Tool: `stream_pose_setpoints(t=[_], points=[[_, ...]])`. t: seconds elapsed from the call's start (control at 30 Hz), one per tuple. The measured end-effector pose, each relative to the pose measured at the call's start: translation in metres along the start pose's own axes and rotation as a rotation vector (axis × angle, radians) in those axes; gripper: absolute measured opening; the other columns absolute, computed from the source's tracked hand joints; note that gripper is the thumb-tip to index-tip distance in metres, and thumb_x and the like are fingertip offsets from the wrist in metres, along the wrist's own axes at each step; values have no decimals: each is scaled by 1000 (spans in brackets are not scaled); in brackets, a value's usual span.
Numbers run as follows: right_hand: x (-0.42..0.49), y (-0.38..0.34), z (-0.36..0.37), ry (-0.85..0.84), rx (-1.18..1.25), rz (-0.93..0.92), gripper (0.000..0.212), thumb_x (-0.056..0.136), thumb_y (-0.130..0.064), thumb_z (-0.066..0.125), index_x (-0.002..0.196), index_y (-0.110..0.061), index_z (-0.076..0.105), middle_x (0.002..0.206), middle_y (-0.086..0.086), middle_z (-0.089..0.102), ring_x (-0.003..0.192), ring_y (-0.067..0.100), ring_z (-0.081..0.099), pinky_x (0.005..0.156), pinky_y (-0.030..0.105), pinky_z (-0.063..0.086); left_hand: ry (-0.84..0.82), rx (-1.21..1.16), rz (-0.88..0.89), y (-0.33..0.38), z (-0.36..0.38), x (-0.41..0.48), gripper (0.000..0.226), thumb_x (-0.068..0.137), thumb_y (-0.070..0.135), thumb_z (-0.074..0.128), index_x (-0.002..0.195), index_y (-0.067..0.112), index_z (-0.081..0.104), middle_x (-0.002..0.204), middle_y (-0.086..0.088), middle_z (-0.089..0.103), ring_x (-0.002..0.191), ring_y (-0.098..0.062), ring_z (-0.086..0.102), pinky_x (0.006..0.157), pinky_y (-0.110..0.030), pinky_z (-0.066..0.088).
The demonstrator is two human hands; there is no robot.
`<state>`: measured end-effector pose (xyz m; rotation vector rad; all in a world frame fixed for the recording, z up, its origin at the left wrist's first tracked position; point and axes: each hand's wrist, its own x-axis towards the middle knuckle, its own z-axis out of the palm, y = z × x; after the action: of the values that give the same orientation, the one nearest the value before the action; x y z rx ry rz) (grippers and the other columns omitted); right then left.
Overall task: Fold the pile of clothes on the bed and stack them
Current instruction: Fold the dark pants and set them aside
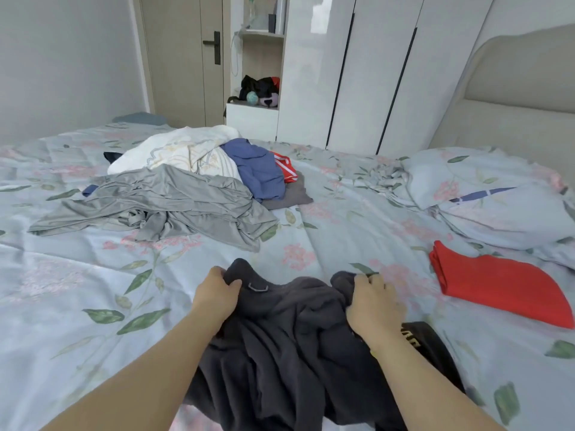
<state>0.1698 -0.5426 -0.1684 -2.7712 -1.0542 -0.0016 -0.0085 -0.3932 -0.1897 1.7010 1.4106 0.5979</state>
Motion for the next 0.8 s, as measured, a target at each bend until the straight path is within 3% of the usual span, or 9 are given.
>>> stream_pose_setpoints(t=[0.13,0.23,0.3,0.37,0.43,0.5,0.57,0.7,0.8], points=[[-3,19,24,-122,153,18,43,96,-36,46,130,-12,36,139,7,33,129,29,31,98,42,36,-7,346,62,1,13,-16,44,99,30,36,141,27,23,114,-10,54,86,-26,49,71,-33,38],[4,29,30,-111,483,105,44,94,-55,35,93,-14,51,107,5,49,108,27,44,85,40,38,-43,511,62,5,22,-15,56,95,57,31,145,39,14,133,-10,39,99,-29,55,72,-33,38],[8,33,38,-3,750,167,45,97,-45,34,73,-9,46,85,8,52,89,29,50,80,40,40,-79,541,17,4,27,-9,69,86,72,33,145,40,15,136,-9,34,107,-30,54,76,-35,39],[15,38,48,61,874,210,36,95,-34,44,71,-8,49,82,12,54,85,34,53,77,38,38,-90,554,-3,1,30,0,77,80,76,39,145,40,16,136,-10,32,114,-31,51,83,-38,41],[25,37,52,89,910,262,19,85,-36,58,86,-18,60,101,10,58,98,33,56,83,36,42,-98,561,-1,1,32,8,79,79,75,45,145,42,16,136,-10,31,119,-33,46,88,-40,42],[34,33,52,67,879,350,44,84,-33,65,124,-21,53,133,8,47,120,32,47,100,43,40,-119,559,3,0,33,14,81,78,72,50,145,43,15,135,-10,32,120,-34,45,88,-39,41],[42,30,53,50,691,391,60,88,-30,61,142,-20,35,147,7,32,131,34,34,107,47,31,-142,518,-10,-1,34,21,90,75,68,58,146,41,10,136,-12,32,121,-34,45,88,-40,42],[48,31,54,6,398,434,59,93,-27,53,144,-15,26,149,11,29,133,33,28,108,47,22,-162,258,-140,-3,33,38,101,65,51,79,142,16,26,133,-12,45,117,-32,48,90,-40,46],[52,38,51,-66,336,436,41,93,-31,51,128,-11,46,132,12,47,123,33,42,101,44,32,-161,120,-220,-1,32,45,60,63,34,86,103,4,52,110,-14,59,89,-27,57,72,-35,49]])
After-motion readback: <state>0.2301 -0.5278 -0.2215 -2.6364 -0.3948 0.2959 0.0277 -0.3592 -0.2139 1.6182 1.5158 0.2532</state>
